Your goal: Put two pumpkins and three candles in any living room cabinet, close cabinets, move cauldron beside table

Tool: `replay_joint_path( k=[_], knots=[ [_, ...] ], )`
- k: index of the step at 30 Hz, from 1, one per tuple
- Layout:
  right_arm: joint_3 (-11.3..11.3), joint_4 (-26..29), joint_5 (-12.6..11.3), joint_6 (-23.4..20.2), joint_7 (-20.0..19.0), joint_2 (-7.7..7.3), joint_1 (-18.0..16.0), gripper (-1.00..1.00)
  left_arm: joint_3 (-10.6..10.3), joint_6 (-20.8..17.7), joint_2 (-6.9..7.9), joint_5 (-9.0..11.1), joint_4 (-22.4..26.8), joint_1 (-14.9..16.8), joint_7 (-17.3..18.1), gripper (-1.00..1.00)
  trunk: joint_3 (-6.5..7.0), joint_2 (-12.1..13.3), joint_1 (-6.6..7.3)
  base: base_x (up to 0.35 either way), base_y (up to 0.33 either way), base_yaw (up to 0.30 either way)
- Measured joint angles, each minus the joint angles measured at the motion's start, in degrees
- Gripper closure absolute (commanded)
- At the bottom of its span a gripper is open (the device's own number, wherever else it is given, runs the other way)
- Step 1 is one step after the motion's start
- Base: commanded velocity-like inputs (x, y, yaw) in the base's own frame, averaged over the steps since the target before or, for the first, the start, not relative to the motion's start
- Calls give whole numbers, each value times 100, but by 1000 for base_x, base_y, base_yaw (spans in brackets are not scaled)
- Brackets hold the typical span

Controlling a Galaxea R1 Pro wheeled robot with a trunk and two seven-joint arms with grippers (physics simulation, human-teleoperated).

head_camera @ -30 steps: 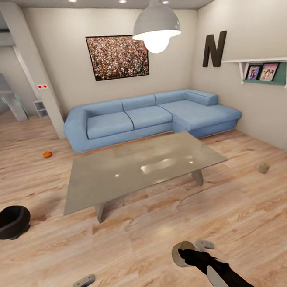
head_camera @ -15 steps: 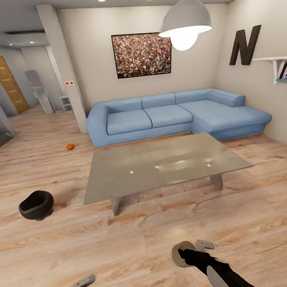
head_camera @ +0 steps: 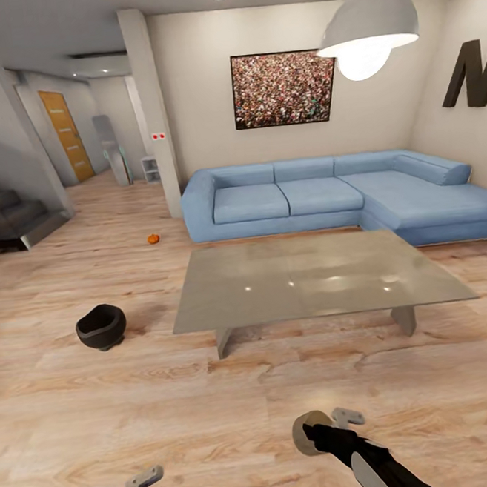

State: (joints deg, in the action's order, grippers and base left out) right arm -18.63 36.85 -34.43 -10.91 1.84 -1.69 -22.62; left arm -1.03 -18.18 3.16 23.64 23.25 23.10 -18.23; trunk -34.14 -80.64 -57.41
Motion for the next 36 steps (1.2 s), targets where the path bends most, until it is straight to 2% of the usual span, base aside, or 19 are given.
replay_joint_path(
  k=[12,23,36],
  knots=[
    [0,-59,0,0,-1,7,0,100,0,0,0,0,0,0,0,100,0,0,0,0,0,290],
    [-6,-67,1,2,-1,113,-2,100,0,0,-4,0,-1,0,0,100,0,0,0,0,0,290],
    [-7,-67,2,2,0,121,-1,100,-4,1,-9,-7,-59,0,0,100,0,0,0,0,0,290]
  ],
)
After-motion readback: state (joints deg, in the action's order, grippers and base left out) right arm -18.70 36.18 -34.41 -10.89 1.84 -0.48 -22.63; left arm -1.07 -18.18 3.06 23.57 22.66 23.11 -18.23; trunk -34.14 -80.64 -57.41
